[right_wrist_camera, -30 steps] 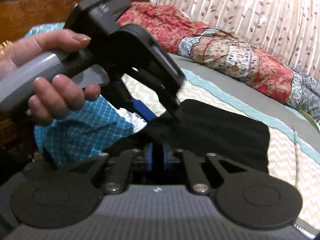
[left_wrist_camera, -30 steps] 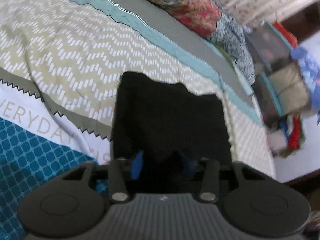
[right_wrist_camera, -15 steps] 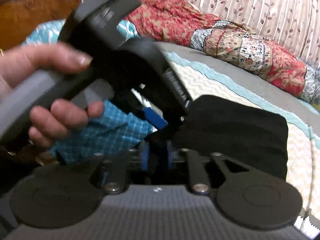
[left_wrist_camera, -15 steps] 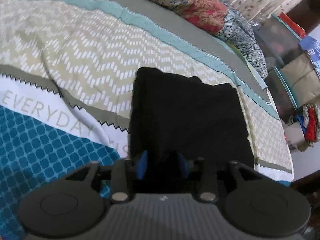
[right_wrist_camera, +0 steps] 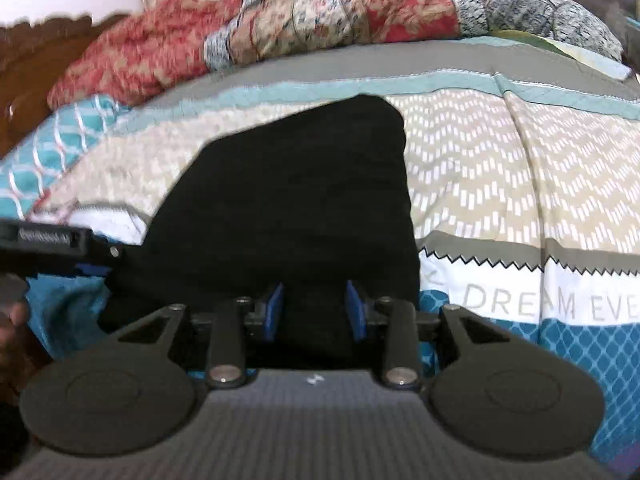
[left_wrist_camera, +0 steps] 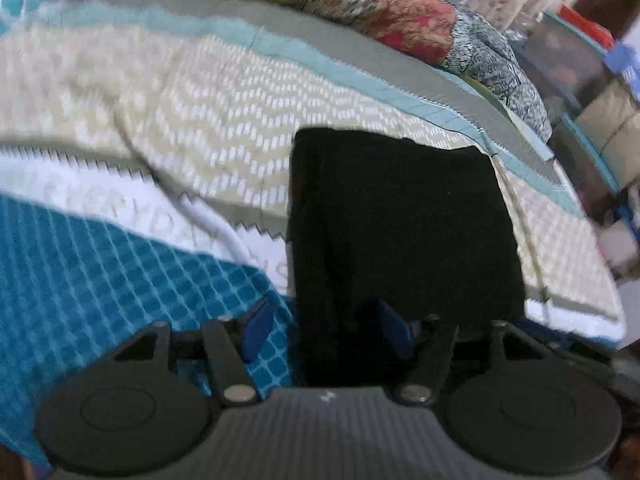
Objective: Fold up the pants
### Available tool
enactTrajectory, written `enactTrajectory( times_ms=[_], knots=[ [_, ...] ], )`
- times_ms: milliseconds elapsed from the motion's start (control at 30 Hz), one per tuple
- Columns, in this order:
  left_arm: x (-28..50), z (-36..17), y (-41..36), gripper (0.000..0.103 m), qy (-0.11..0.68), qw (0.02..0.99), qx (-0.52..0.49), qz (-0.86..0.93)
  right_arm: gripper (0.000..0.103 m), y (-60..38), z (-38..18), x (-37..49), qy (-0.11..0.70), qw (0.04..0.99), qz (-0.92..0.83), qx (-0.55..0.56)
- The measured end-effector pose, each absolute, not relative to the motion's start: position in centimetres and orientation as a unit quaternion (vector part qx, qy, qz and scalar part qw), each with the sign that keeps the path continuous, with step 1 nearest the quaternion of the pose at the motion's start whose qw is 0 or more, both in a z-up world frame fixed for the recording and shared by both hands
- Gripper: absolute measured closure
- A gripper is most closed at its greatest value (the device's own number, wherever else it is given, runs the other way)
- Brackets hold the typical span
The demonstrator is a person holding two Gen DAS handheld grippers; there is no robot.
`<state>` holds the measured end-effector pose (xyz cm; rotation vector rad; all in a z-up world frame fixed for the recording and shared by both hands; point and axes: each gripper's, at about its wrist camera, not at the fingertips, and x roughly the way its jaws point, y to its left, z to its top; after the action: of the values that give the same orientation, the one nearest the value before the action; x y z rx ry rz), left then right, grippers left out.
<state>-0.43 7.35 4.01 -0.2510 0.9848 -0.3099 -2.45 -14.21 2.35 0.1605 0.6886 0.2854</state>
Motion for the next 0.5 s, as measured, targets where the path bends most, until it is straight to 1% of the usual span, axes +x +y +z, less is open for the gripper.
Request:
enactTrajectory(
  times_ms=[100, 133, 167, 200, 233, 267, 300, 367, 433, 500],
  knots=[
    [-1.3, 5.4, 7.1, 0.044, 0.462, 0.868, -0.107, -0.144, 0.062, -14.4, 3.3, -3.5, 0.319, 0.933, 0.138, 0.090],
    [-1.6, 5.8, 7.1, 0.040, 0.462, 0.869, -0.108, -0.143, 0.061, -14.7, 3.5, -3.5, 0.317, 0.933, 0.140, 0.099],
    [-1.9, 6.2, 7.0, 0.030, 0.461, 0.870, -0.108, -0.140, 0.060, -15.1, 3.5, -3.7, 0.316, 0.932, 0.140, 0.111],
    [-2.2, 6.6, 6.8, 0.023, 0.458, 0.872, -0.107, -0.135, 0.059, -15.5, 3.7, -3.8, 0.315, 0.931, 0.139, 0.125],
    [-2.5, 6.9, 6.6, 0.011, 0.452, 0.876, -0.105, -0.131, 0.058, -15.9, 3.8, -4.0, 0.314, 0.929, 0.139, 0.139],
    [-2.9, 7.3, 6.4, 0.005, 0.444, 0.881, -0.102, -0.129, 0.058, -16.4, 3.9, -4.0, 0.314, 0.927, 0.140, 0.150],
    [-3.2, 7.7, 6.1, 0.004, 0.436, 0.886, -0.095, -0.131, 0.057, -16.7, 4.0, -4.0, 0.314, 0.925, 0.140, 0.160],
    [-3.5, 8.2, 5.5, 0.000, 0.430, 0.889, -0.081, -0.133, 0.051, -17.4, 4.2, -4.2, 0.316, 0.921, 0.142, 0.179],
    [-3.8, 8.4, 4.8, 0.000, 0.424, 0.893, -0.070, -0.131, 0.040, -17.8, 4.3, -4.5, 0.315, 0.918, 0.143, 0.193],
    [-4.1, 8.3, 4.4, 0.000, 0.420, 0.896, -0.068, -0.128, 0.036, -18.1, 4.3, -4.9, 0.315, 0.916, 0.142, 0.202]
  ],
)
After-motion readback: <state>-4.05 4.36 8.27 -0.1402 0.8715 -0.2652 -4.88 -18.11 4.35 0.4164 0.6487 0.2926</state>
